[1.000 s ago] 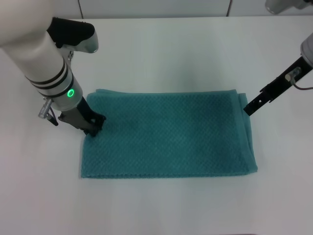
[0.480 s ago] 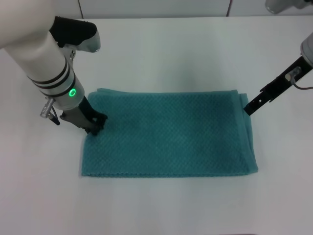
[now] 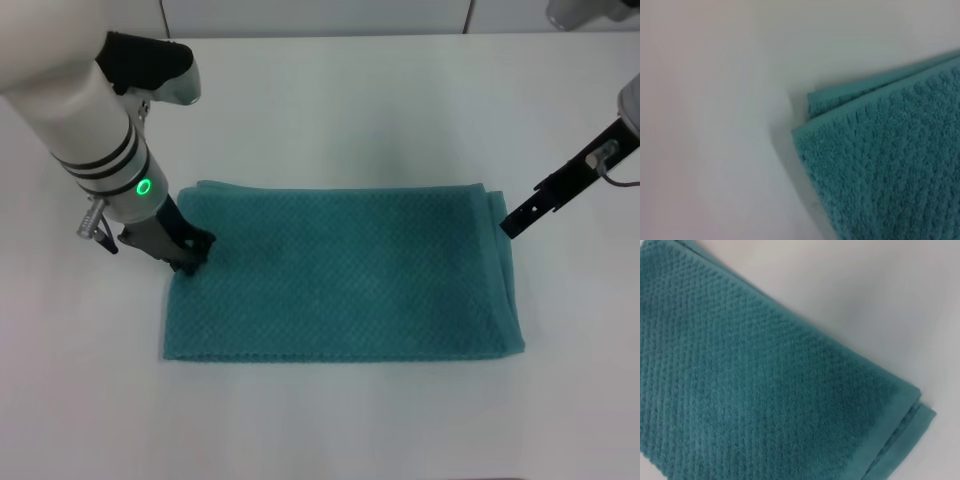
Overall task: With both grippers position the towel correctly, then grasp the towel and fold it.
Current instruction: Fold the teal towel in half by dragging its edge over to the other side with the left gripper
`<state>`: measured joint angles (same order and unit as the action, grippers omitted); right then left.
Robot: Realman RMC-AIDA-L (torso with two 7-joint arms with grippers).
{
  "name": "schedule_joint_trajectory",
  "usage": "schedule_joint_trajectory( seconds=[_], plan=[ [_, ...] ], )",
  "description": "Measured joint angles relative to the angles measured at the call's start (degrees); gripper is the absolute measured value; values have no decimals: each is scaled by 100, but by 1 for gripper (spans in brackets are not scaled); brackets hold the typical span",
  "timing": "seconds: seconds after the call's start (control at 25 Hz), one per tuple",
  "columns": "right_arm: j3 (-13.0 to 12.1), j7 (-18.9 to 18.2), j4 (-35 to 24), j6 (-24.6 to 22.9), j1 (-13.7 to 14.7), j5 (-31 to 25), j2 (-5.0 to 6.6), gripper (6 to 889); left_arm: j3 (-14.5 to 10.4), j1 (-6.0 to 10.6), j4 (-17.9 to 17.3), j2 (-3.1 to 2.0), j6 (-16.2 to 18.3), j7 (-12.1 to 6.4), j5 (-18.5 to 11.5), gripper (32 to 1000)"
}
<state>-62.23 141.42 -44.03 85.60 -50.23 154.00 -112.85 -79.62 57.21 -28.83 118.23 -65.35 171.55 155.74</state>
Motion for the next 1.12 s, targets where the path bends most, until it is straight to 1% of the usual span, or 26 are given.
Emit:
schedule_joint_trajectory(
  seconds=[0.36,0.44,0.52,0.64,0.8,0.84,0.88,1.0,1.12],
  plan=[
    [11,0,-1,-31,23,-2,0,854,10,-28,-54,-39,-39,1,73,82],
    [10,0,-1,-34,38,-2,0,854,16,-33,-70,-47,-57,1,136,82],
    [10,0,-1,-37,50,-2,0,854,47,-70,-152,-65,-107,1,226,81],
    [10,0,-1,-58,69,-6,0,854,160,-153,-275,-90,-175,1,353,81],
    [10,0,-1,-68,83,-16,0,854,464,-248,-385,-92,-263,1,762,81],
    [10,0,-1,-70,84,-19,0,854,548,-331,-467,-95,-304,1,859,81],
    [11,0,-1,-73,84,-25,0,854,548,-331,-467,-95,-304,1,859,81],
    [25,0,-1,-77,106,-28,2,854,592,-471,-622,-135,-337,1,883,81],
    [68,-2,-1,-79,147,-28,12,854,622,-518,-662,-196,-347,1,889,81]
  ],
)
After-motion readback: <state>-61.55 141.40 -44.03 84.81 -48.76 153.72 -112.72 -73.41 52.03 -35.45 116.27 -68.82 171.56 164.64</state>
